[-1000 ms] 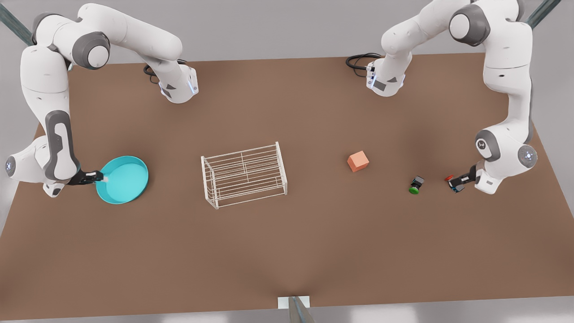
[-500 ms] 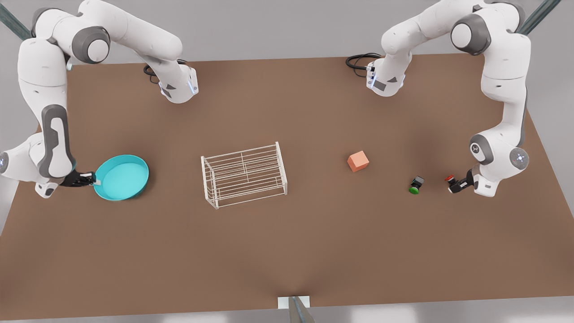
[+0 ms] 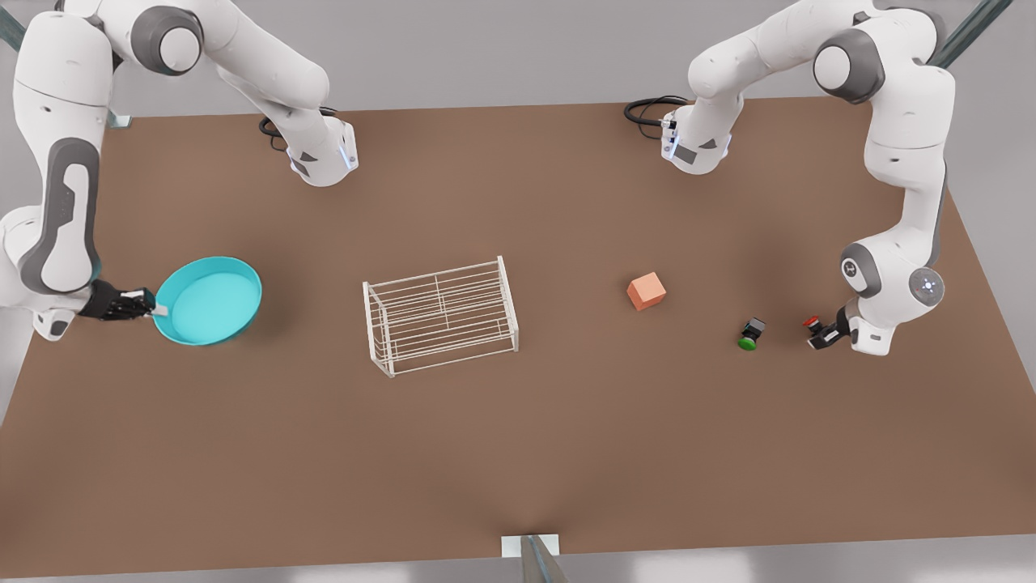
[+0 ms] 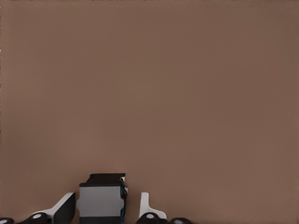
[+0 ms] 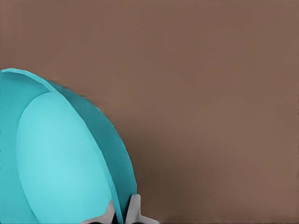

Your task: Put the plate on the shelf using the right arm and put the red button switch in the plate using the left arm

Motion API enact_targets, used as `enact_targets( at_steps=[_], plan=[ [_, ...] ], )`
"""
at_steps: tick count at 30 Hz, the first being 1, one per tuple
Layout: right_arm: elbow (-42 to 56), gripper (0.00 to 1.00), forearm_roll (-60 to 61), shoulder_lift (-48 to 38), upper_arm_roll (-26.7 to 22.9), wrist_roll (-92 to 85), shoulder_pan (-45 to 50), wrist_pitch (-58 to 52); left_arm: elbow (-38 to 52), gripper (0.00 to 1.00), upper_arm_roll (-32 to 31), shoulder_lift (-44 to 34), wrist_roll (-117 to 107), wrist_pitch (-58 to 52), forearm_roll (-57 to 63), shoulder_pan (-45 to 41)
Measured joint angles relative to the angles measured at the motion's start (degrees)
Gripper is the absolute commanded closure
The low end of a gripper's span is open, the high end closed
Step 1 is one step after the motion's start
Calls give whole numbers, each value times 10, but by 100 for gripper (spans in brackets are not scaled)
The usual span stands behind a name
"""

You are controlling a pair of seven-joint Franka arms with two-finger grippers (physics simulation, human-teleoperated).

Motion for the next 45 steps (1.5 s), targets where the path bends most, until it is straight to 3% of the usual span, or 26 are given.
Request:
enact_targets(
  at_steps=[9,12,14,23,32,43,44,45],
  plan=[
    [0,85,-10,-107,-3,28,25,-107,1,33,0,7,-17,9,2,0],
    [2,85,-10,-120,-5,46,57,-129,1,61,0,8,-23,10,5,0],
    [9,85,-9,-121,-5,63,93,-139,1,69,0,8,-30,11,10,0],
    [21,84,7,-118,3,178,247,-136,5,70,-4,-42,-59,-9,16,1],
    [76,84,36,-66,4,325,376,-96,99,70,-155,-119,-145,-184,17,-4],
    [89,83,47,-11,13,511,481,3,195,70,-218,-132,-318,-367,15,-155],
    [88,81,48,-9,13,525,482,11,203,70,-218,-132,-337,-379,14,-176],
    [88,0,46,-8,13,539,484,18,209,70,-219,-132,-356,-390,13,-194]
  ],
)
